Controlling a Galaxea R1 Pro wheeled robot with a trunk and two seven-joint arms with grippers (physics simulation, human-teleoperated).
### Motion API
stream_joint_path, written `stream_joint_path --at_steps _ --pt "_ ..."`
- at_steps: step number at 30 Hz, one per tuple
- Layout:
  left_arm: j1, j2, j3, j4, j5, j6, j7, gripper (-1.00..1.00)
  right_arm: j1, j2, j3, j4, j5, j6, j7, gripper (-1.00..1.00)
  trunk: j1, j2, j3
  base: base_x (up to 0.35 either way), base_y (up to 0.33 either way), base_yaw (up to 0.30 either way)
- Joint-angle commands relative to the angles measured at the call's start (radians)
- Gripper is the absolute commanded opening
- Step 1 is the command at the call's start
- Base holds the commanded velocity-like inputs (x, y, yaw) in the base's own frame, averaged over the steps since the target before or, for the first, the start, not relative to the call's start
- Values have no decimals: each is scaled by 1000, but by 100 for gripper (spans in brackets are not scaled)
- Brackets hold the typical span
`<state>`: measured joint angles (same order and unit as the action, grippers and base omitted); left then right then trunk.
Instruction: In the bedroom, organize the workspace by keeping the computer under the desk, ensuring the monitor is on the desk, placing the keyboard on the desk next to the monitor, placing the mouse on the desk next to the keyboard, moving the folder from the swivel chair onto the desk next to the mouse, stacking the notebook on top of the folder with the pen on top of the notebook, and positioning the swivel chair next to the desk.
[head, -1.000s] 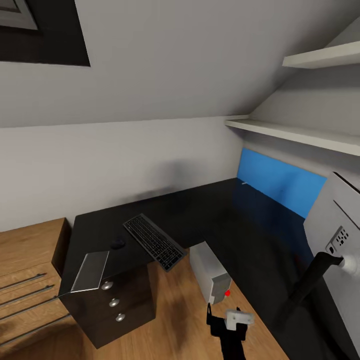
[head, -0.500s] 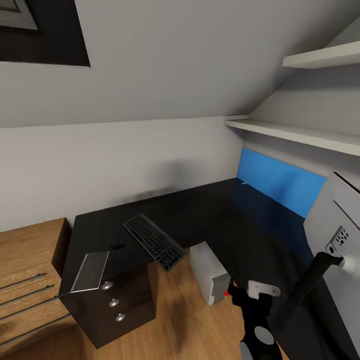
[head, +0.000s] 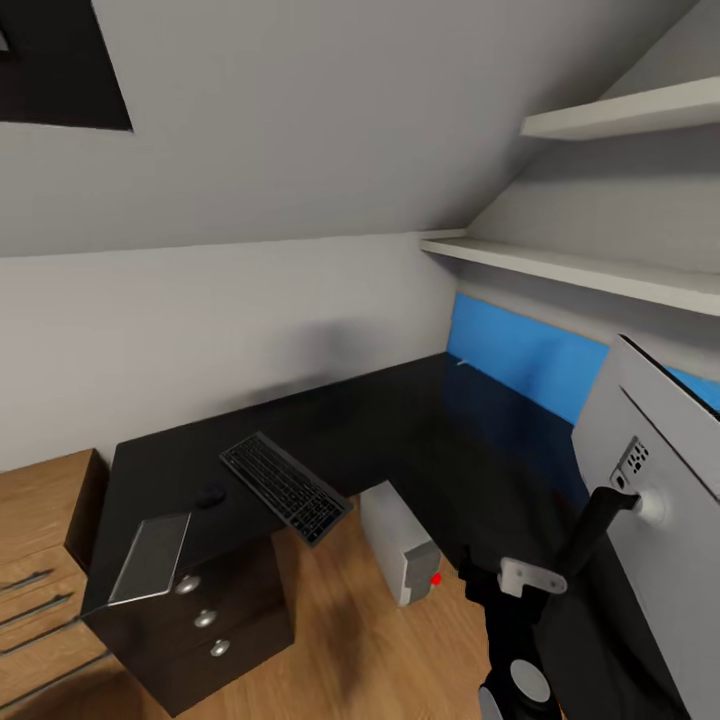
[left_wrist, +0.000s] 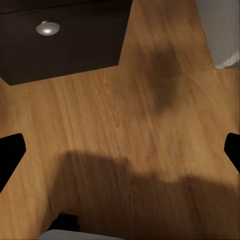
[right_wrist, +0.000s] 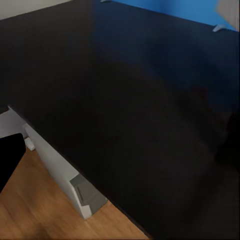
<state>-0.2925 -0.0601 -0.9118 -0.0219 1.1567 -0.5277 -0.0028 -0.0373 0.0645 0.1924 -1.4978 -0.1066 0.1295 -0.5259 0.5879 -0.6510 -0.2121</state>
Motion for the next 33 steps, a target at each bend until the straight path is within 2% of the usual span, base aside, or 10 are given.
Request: stream_joint_path --at_steps 1,14,23,33 --pt "0 0 -9 0 9 -3 0 100 -1 -1 2 -1 -5 4 -7 100 0 -1 -2 0 0 -265" --pt "0 0 -9 0 9 -3 0 100 -1 -5 -5 4 -2 -2 -28 100 0 -1 -2 0 0 -266" --pt "0 0 -9 0 9 -3 0 100 -1 -6 -94 33 -2 -26 -37 100 0 -1 -2 0 0 -263" --pt "0 0 -9 0 9 -3 0 100 -1 -8 -108 36 -2 -40 -37 100 0 -1 -2 0 0 -262"
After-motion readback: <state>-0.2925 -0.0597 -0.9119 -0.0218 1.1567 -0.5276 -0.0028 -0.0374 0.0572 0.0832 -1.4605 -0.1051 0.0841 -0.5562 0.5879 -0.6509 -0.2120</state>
